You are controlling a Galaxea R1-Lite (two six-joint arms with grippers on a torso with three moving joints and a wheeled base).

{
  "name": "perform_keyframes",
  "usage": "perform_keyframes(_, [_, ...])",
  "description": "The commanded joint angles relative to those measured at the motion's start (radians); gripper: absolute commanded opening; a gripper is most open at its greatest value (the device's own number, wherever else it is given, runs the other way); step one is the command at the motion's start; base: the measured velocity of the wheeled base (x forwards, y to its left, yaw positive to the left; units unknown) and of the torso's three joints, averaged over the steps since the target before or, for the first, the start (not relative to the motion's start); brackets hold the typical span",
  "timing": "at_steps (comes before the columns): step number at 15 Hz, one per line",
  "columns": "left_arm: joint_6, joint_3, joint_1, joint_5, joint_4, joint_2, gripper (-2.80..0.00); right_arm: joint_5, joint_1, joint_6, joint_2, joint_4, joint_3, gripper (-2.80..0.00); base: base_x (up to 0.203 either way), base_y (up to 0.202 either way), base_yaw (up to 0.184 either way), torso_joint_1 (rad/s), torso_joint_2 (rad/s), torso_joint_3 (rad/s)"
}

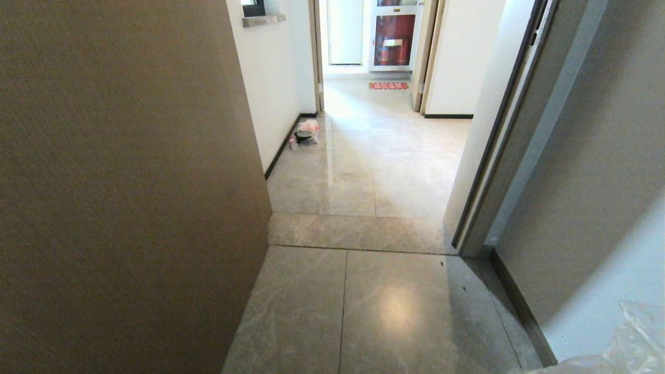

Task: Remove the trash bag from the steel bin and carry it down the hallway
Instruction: Put the trash bag at the door

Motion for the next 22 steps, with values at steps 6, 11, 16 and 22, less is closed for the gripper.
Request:
perform_keyframes(6, [0.0,0.0,0.0,0.0,0.0,0.0,-2.8,0.0,0.0,0.0,0.0,0.0,0.002,-2.8,0.192,0.0,0.001,0.0,0.0,0.002])
perform_keyframes(11, [0.0,0.0,0.0,0.0,0.0,0.0,-2.8,0.0,-0.001,0.0,0.0,0.0,0.001,-2.8,0.19,0.0,0.0,0.003,0.0,0.002])
perform_keyframes(16, [0.0,0.0,0.0,-0.001,0.0,0.0,-2.8,0.0,0.0,0.0,0.0,0.0,0.002,-2.8,0.128,0.0,0.001,0.001,0.0,0.001])
perform_keyframes(22, [0.0,0.0,0.0,0.0,0.0,0.0,-2.8,0.0,0.0,0.0,0.0,0.0,0.002,-2.8,0.0,0.0,0.0,0.0,0.0,0.0])
